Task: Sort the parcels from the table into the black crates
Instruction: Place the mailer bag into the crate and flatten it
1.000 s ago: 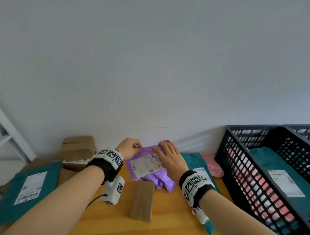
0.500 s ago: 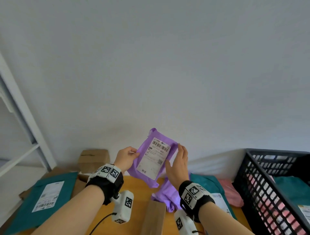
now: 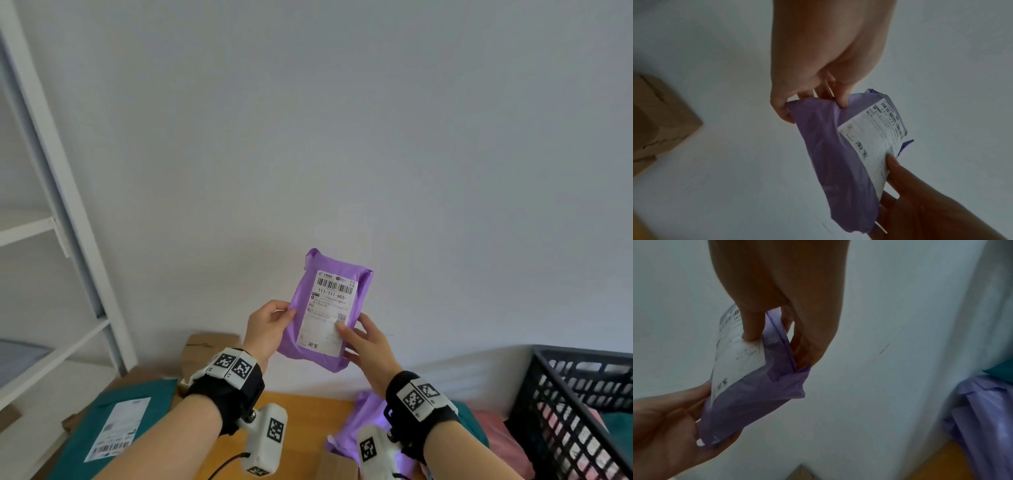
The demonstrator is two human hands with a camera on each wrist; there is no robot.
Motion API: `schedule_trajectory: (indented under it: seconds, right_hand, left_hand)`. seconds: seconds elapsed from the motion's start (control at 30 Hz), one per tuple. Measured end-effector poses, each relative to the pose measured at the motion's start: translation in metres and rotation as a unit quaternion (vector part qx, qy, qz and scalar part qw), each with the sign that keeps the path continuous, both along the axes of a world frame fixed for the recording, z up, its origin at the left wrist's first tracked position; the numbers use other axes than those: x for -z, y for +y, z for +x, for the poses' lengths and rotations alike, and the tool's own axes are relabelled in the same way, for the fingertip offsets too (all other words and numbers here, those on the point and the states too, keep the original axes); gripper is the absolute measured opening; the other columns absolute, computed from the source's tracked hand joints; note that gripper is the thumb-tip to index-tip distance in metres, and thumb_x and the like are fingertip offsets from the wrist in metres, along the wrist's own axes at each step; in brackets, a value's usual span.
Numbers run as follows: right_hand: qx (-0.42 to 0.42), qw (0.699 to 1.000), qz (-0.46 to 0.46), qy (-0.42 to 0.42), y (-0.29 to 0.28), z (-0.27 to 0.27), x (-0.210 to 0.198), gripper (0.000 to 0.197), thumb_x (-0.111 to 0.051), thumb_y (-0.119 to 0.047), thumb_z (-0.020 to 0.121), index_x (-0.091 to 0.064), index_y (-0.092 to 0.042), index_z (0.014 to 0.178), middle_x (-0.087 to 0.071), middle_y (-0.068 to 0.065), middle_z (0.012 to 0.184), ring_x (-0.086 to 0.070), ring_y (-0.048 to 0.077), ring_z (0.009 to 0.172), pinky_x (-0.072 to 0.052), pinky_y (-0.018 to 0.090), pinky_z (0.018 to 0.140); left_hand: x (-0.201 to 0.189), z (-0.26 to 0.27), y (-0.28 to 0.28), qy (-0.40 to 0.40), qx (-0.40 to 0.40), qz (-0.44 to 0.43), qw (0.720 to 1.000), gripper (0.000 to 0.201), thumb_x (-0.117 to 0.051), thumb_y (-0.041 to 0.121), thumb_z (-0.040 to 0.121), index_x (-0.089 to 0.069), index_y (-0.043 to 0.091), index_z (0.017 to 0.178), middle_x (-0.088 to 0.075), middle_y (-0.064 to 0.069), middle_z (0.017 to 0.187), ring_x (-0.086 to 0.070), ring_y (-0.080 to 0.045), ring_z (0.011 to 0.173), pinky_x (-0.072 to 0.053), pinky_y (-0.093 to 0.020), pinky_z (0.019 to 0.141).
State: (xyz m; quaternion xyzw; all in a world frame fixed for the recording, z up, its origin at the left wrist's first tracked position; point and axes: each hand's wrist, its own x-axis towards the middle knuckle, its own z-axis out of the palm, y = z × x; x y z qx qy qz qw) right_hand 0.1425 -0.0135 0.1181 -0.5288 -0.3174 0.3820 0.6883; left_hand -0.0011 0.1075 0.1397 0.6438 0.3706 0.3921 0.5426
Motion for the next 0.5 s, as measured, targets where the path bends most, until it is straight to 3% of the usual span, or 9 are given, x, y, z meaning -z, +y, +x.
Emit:
schedule_trajectory:
  seconds: [0.1,0.23,0.37,0.5]
  right_hand:
    - [0.000,1.000,0.021,-0.016,0.006,0.006,-0.015,0.031,-0.062,-0.010,0.090,-0.055,-0.012,0.120,-0.071,0.009,0.106,-0.069,0.025,0.097,-0.058,0.036,0.077]
    - [0.008,0.998,0.037,-0.042,0.015,0.012,-0.034,0.037,-0.064,-0.006,0.088,-0.055,-0.015,0.123,-0.070,0.011,0.109,-0.068,0.028,0.100,-0.055,0.048,0.086]
    - [0.013,0.996,0.050,-0.068,0.019,0.013,-0.047,0.039,-0.065,-0.003,0.087,-0.054,-0.015,0.123,-0.070,0.011,0.110,-0.066,0.028,0.103,-0.055,0.046,0.086]
    - [0.014,0.995,0.049,-0.085,0.020,0.010,-0.053,0.040,-0.065,-0.004,0.087,-0.054,-0.017,0.123,-0.069,0.009,0.111,-0.066,0.027,0.104,-0.056,0.043,0.083]
  left_hand:
    - [-0.013,-0.003,0.005,-0.018,0.011,0.003,1.000,0.001,-0.066,0.011,0.087,-0.067,0.012,0.087,-0.072,-0.012,0.093,-0.067,-0.030,0.086,-0.053,-0.040,0.082]
    - [-0.029,-0.006,0.009,-0.041,0.024,-0.003,0.999,0.005,-0.066,0.007,0.087,-0.065,0.012,0.084,-0.071,-0.010,0.089,-0.065,-0.023,0.078,-0.053,-0.034,0.075]
    - [-0.039,-0.009,0.012,-0.055,0.030,0.002,0.998,0.006,-0.065,0.007,0.088,-0.065,0.012,0.086,-0.072,-0.010,0.092,-0.065,-0.021,0.078,-0.053,-0.036,0.077]
    - [-0.045,-0.013,0.011,-0.069,0.042,0.000,0.997,0.008,-0.063,0.007,0.089,-0.065,0.012,0.094,-0.073,-0.006,0.092,-0.067,-0.019,0.079,-0.056,-0.031,0.073]
